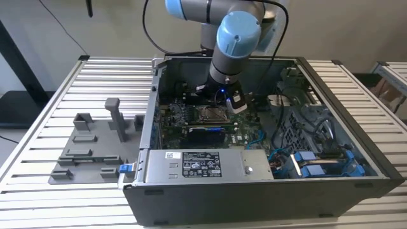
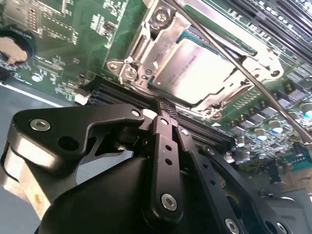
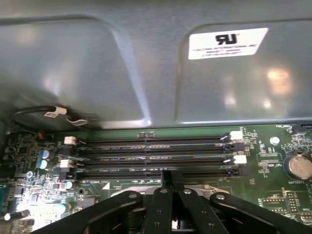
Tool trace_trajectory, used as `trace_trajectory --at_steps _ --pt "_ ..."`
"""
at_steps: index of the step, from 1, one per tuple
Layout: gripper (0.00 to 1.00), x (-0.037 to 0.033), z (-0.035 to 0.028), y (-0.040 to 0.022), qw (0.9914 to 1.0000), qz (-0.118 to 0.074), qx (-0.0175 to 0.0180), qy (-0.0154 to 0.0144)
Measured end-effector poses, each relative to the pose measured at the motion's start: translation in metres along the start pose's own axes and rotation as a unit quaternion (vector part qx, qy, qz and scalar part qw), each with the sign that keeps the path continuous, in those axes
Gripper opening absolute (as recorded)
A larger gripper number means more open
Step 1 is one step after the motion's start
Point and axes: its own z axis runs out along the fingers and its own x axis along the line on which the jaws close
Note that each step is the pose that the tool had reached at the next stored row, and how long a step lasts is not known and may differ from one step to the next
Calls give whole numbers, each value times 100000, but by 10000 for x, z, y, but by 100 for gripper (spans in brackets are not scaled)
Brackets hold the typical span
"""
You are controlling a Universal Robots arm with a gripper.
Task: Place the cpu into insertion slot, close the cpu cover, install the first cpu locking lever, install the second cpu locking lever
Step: 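Install the first cpu locking lever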
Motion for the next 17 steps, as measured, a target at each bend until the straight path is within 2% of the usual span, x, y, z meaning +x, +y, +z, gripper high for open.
trace_trajectory --at_steps 10,13,17 --pt "11 -89 2 -4 99999 -19 -423 27" --pt "11 -102 0 -8 99997 -28 -784 49" --pt "11 -106 1 -11 99989 -54 -1497 64"
